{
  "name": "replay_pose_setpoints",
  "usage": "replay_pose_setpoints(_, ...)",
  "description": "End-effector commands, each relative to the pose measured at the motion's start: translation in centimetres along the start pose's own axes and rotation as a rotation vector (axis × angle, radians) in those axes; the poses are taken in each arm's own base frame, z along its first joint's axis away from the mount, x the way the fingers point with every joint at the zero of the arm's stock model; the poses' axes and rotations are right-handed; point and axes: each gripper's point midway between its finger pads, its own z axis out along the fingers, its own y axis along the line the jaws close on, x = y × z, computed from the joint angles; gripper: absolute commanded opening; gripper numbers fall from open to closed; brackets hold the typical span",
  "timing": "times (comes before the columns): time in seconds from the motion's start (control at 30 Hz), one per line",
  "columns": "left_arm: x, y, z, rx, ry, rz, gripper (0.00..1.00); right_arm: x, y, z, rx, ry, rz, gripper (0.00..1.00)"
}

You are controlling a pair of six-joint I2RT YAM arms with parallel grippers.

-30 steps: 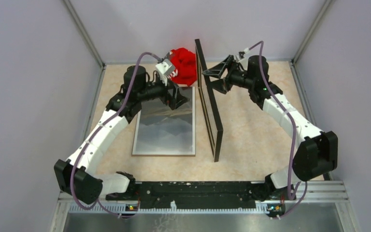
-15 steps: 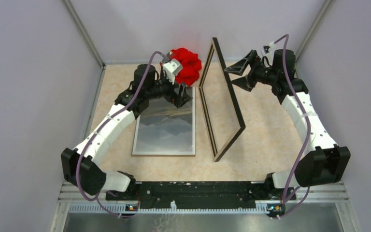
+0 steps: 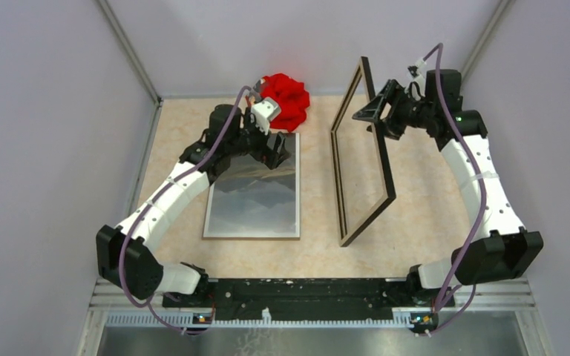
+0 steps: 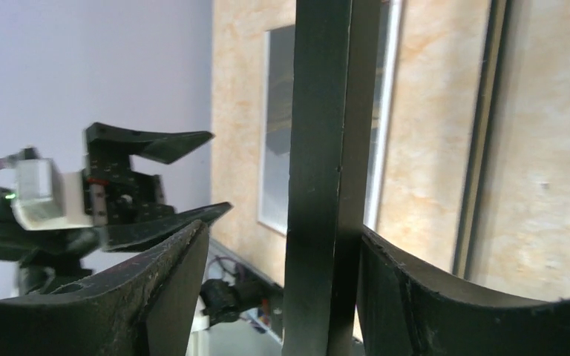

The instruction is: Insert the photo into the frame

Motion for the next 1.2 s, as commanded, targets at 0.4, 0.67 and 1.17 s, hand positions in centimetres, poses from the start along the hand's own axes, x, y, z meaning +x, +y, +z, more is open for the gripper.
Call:
replay_pose_setpoints(0.4, 0.6, 1.4, -0.3, -0.083, 0.000, 0.031, 0.98, 1.6, -11.4, -1.6, 0.497, 0.067, -0.150, 0.50)
replay_pose_setpoints(0.67, 1.2, 1.4, 0.0, -0.084, 0.008, 0.030, 0.98, 2.1, -14.1, -2.8, 0.632, 0.092, -0.189, 0.51)
replay_pose_setpoints(1.17, 3.2, 2.8, -0.3, -0.157, 0.057, 0.054, 0.98, 4.4, -21.2, -0.3, 0.765, 0.214, -0.236, 0.29)
